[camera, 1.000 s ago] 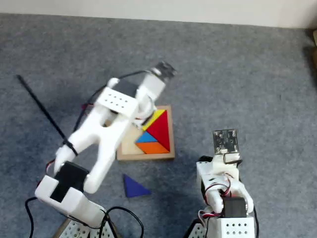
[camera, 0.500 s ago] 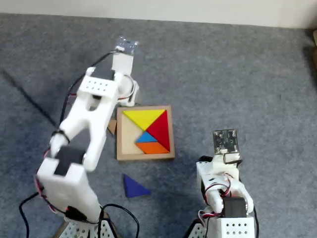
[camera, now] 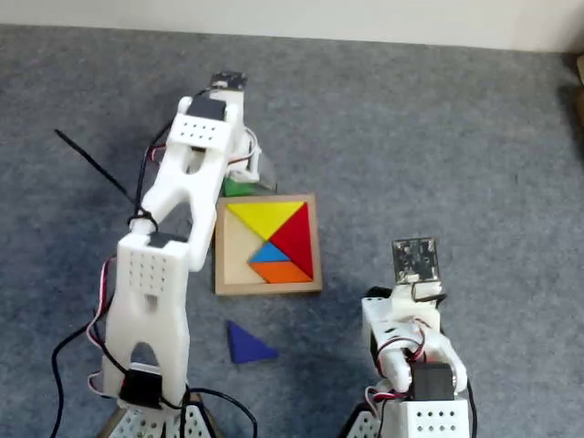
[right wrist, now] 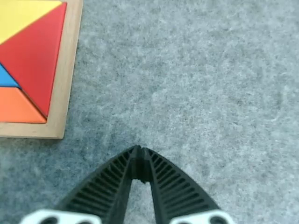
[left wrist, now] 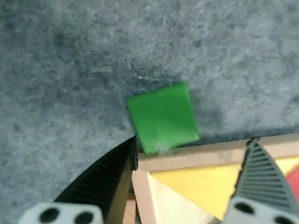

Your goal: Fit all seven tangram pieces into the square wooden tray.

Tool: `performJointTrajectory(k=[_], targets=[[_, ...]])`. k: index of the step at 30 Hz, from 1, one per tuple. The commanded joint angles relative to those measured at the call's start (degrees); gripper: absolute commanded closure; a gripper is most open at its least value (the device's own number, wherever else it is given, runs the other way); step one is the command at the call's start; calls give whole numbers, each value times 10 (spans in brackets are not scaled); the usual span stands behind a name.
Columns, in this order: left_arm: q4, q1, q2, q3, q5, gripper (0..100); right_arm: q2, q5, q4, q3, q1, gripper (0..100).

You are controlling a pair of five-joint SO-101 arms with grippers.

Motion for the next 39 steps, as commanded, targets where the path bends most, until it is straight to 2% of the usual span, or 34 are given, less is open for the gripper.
performJointTrajectory(k=[1, 8, 13, 16, 25, 35, 39], targets=[[16, -25, 52, -102, 0, 713, -5, 0, -1, 88, 8, 993], [19, -30, 135, -190, -3, 790, -5, 0, -1, 88, 8, 993], [20, -28, 148, -211, -101, 903, -5, 0, -1, 88, 8, 993], [25, -27, 148, -228, -116, 946, -5, 0, -1, 88, 8, 993], [149, -5, 148, -355, -118, 958, -5, 0, -1, 88, 8, 993], [158, 29, 134, -363, -118, 959, -5, 0, -1, 88, 8, 993], [158, 51, 60, -292, -118, 959, -5, 0, -1, 88, 8, 993]])
